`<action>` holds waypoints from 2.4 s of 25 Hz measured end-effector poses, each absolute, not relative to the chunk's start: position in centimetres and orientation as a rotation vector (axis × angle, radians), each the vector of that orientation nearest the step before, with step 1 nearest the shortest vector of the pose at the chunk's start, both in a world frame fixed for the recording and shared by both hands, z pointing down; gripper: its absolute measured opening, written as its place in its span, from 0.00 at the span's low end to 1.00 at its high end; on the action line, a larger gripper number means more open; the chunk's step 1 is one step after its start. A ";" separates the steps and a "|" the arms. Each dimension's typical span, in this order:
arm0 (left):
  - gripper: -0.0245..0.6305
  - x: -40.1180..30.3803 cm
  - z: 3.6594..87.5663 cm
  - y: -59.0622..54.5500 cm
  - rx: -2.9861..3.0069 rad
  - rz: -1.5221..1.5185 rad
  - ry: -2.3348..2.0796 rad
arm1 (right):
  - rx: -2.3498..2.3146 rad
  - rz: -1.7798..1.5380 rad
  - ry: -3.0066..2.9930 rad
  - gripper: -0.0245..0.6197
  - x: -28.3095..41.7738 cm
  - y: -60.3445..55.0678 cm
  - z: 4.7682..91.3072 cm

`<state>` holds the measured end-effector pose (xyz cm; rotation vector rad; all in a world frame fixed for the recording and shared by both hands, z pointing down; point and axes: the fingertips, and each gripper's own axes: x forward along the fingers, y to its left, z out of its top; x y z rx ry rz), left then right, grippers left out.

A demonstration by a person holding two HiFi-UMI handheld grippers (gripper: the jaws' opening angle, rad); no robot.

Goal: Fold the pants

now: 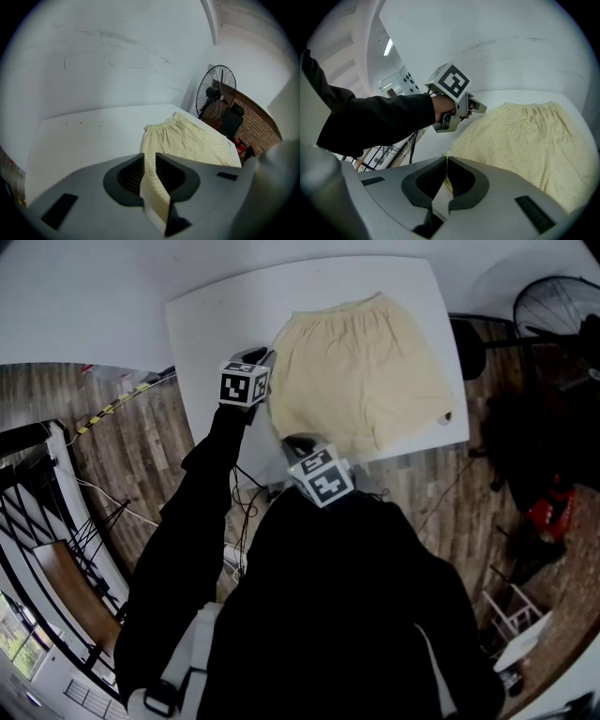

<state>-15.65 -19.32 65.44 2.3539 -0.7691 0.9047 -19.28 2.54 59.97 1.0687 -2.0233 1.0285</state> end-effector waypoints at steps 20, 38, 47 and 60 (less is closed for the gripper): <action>0.05 -13.0 66.5 -21.5 2.100 0.939 -0.798 | 1.065 1.013 -2.074 0.06 -13.2 3.3 56.3; 0.05 -6.2 61.0 -21.1 2.119 0.880 -0.887 | 1.255 1.048 -2.077 0.06 -2.5 2.9 54.2; 0.05 -2.6 58.3 -21.6 2.159 0.850 -0.875 | 1.341 1.092 -2.069 0.06 1.6 2.8 53.4; 0.05 5.2 55.5 -21.0 2.268 0.852 -0.780 | 1.491 1.174 -1.977 0.06 7.9 3.2 53.2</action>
